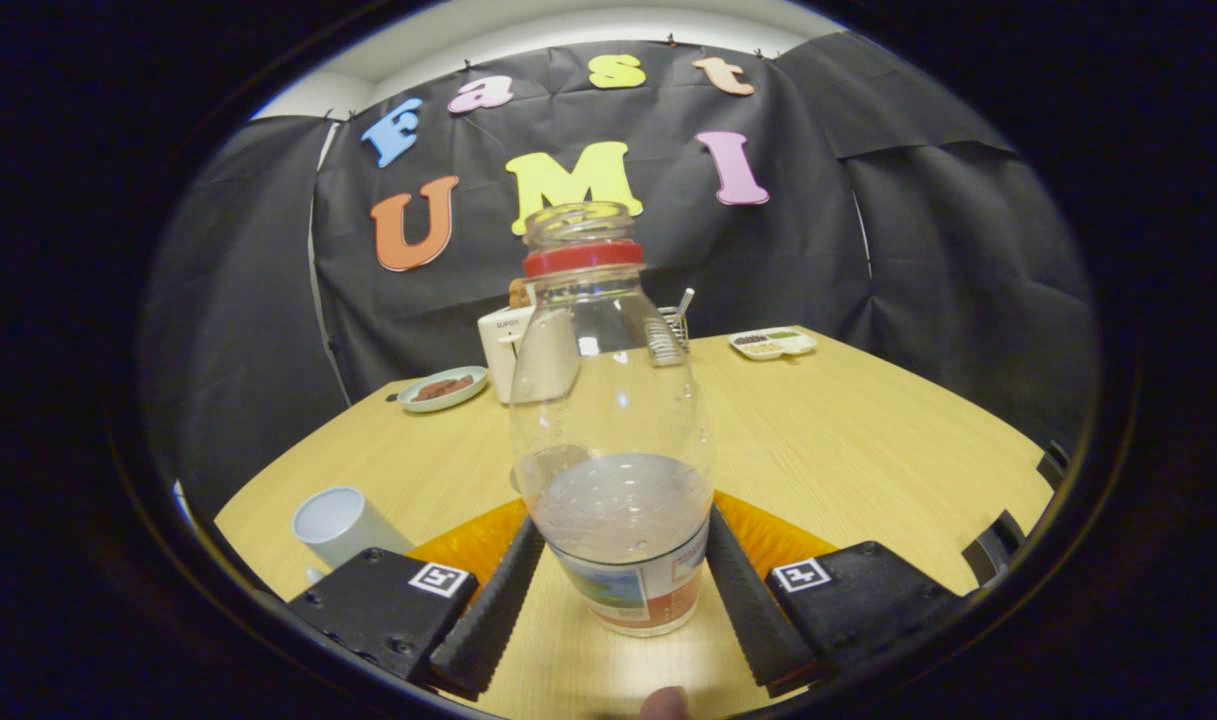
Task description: Take the bottle from table, then pour the juice into the cup, finally place the bottle on the coaster
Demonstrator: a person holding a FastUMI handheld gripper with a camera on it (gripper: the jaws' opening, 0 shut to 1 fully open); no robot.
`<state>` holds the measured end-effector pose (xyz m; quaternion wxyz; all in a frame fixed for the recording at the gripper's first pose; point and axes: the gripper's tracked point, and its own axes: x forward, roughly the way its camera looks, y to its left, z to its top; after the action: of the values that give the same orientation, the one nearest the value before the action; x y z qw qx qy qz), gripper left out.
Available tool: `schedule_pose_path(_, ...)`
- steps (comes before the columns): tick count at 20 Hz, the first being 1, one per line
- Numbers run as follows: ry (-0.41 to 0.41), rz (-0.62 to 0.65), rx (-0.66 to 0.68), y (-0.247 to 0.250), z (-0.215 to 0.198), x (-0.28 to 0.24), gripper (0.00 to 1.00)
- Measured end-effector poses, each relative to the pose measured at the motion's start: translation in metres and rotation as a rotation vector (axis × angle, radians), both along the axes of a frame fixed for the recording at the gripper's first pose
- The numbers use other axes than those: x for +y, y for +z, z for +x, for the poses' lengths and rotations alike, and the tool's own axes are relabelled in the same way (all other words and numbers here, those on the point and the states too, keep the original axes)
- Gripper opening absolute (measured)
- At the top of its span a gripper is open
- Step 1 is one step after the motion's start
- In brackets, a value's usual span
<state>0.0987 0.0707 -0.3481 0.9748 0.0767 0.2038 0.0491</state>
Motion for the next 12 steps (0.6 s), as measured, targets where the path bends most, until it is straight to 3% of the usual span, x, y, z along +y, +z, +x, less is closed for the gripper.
schedule_pose_path(2, -0.009, 0.003, 0.012, 0.001, 0.001, 0.001, 0.87)
schedule_pose_path(6, 0.011, -0.063, 0.004, 0.011, 0.004, 0.01, 0.81)
schedule_pose_path(12, 0.081, -0.403, -0.123, 0.049, 0.008, 0.023, 0.78)
